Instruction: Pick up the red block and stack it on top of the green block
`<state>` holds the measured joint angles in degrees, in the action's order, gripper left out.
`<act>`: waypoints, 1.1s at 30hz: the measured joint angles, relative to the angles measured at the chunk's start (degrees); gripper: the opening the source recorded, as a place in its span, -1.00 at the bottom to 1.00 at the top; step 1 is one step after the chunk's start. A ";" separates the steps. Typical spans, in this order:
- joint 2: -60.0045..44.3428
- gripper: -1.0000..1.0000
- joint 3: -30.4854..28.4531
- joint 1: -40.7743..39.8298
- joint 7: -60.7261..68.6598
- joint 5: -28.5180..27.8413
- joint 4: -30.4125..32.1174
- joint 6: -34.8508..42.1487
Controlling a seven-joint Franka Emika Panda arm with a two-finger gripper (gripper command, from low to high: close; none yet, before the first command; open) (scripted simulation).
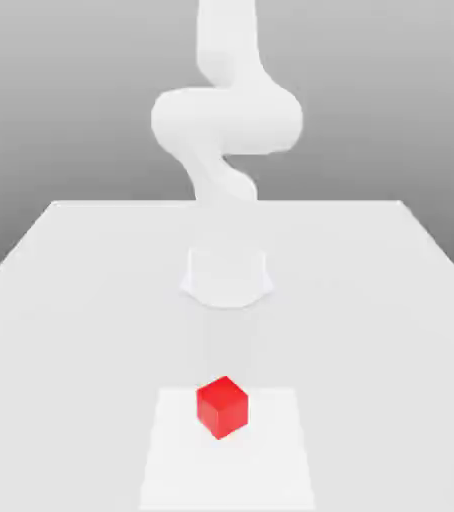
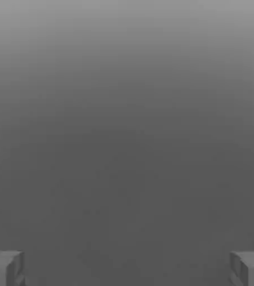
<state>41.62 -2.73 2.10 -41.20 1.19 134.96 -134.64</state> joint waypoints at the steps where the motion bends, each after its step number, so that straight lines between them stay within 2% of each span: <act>1: -2.08 0.00 -1.22 0.99 2.21 0.54 1.47 -1.32; 12: -24.73 0.00 -9.13 9.06 24.57 4.34 17.08 -15.48; 15: -31.74 0.00 -9.68 9.84 29.97 3.20 21.89 -20.14; 18: -38.49 0.00 -9.88 9.40 32.96 -1.02 26.39 -25.11; 21: -42.11 0.00 -9.80 9.46 34.51 -0.71 26.69 -28.03; 25: -46.50 0.00 -8.45 8.99 37.11 2.46 26.00 -31.72; 31: -53.64 0.00 -3.49 5.38 41.02 8.01 25.26 -37.66; 32: -54.56 -1.00 -2.67 4.72 41.37 8.55 25.21 -38.43; 33: -54.56 -1.00 -2.67 4.72 41.37 8.55 25.21 -38.43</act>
<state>-12.94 -5.40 6.82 0.17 9.74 160.18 -173.07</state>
